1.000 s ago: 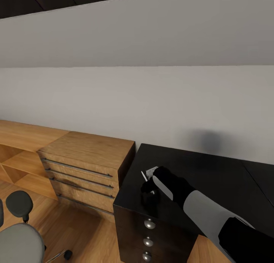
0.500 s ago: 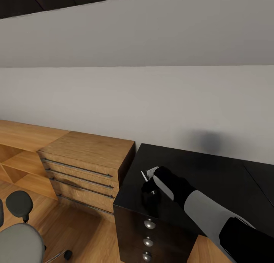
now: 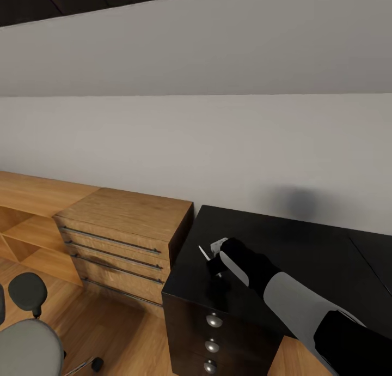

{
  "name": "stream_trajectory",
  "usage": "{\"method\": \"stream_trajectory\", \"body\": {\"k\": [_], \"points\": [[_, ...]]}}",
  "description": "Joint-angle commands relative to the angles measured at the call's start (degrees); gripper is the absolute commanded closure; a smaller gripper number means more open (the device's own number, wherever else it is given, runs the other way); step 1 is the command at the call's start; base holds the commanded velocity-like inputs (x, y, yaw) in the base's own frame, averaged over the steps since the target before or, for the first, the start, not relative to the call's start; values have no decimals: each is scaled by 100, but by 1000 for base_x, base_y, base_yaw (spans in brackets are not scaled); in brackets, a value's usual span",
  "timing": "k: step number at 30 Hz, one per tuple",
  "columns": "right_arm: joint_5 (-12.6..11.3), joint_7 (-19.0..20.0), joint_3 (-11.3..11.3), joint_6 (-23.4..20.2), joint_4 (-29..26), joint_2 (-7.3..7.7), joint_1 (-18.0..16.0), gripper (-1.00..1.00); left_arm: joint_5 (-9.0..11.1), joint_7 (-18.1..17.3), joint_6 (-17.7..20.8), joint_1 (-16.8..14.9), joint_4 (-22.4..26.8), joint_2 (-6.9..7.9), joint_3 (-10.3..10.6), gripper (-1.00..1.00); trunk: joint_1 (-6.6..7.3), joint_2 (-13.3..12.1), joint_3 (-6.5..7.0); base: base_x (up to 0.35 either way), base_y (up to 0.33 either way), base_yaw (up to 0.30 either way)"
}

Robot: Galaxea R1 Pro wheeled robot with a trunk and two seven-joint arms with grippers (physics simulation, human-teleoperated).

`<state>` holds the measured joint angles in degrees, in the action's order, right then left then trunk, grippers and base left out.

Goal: In the bedroom, organize the workspace by keeping the computer under the desk, ensuring the monitor is on the desk, placing the keyboard on the desk next to the monitor, placing the mouse on the desk next to the keyboard, moving the folder from the swivel chair onto the desk next to the mouse, stacking the notebook on top of the folder with the pen on top of the notebook, and positioning the swivel chair next to the desk.

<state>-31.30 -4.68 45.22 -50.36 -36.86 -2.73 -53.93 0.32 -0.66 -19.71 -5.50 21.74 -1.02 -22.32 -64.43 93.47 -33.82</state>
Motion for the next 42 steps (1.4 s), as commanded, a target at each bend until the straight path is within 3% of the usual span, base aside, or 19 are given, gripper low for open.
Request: {"method": "stream_trajectory", "body": {"k": [1,17,35,40,42], "points": [[-139,-51,24,-8,-5,4,-4,100,3,-6,-15,-4,-1,-3,-18,-100,0,3,-7,0,0,0],[-139,-27,22,-5,-5,27,-4,100,1,-4,-8,-3,2,7,-18,-100,0,3,-7,0,0,0],[-157,-39,-18,-11,-2,27,-4,100,1,7,-6,-4,-10,4,-16,-100,395,-719,317,0,0,0],[-177,-41,-171,-141,-27,27,-4,100,3,11,-6,-4,-11,-2,-17,-100,505,-920,406,0,0,0],[-183,-49,-344,-220,-38,23,-4,100,3,12,-6,-4,-15,-2,-21,-100,549,-1000,442,0,0,0]]}}
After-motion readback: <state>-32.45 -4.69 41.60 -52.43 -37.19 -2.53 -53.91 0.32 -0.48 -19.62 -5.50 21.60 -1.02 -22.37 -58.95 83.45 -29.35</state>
